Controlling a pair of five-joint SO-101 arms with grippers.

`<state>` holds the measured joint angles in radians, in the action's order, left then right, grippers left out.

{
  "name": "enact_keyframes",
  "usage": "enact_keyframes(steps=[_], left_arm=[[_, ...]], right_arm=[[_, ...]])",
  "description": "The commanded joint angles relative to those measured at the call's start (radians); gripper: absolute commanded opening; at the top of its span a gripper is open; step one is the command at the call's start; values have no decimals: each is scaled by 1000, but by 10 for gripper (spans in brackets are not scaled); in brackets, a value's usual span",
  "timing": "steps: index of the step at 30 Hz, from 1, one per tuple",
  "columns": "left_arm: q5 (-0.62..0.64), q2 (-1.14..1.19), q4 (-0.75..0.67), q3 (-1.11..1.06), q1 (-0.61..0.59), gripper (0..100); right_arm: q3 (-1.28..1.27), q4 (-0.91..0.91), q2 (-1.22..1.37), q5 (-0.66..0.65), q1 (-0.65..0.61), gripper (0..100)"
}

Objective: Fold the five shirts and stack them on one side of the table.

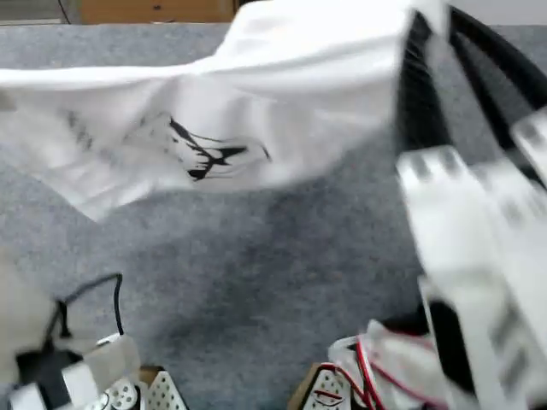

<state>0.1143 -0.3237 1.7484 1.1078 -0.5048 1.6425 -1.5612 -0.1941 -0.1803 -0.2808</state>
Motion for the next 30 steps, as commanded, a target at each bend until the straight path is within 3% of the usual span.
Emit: enact_keyframes(steps=[1,8,15,18,21,26,30], left_arm=[[-41,-163,12,-100,-11,19],[-43,-394,11,-387,-11,19],[-43,-427,-12,-706,2,20],[-43,-429,-155,-904,44,20],[-43,-423,-391,-1108,68,20],[-68,-300,-816,-1379,84,19],[-112,-128,-950,-1352,77,19]], right_arm=[[4,38,-70,-69,4,4],[-236,34,-219,-110,4,4],[-541,41,-266,-107,-4,4],[-696,78,-265,-112,-4,4],[-929,203,-265,-115,-4,4],[-1349,562,-266,-158,16,4],[-1669,921,-260,-176,19,4]])
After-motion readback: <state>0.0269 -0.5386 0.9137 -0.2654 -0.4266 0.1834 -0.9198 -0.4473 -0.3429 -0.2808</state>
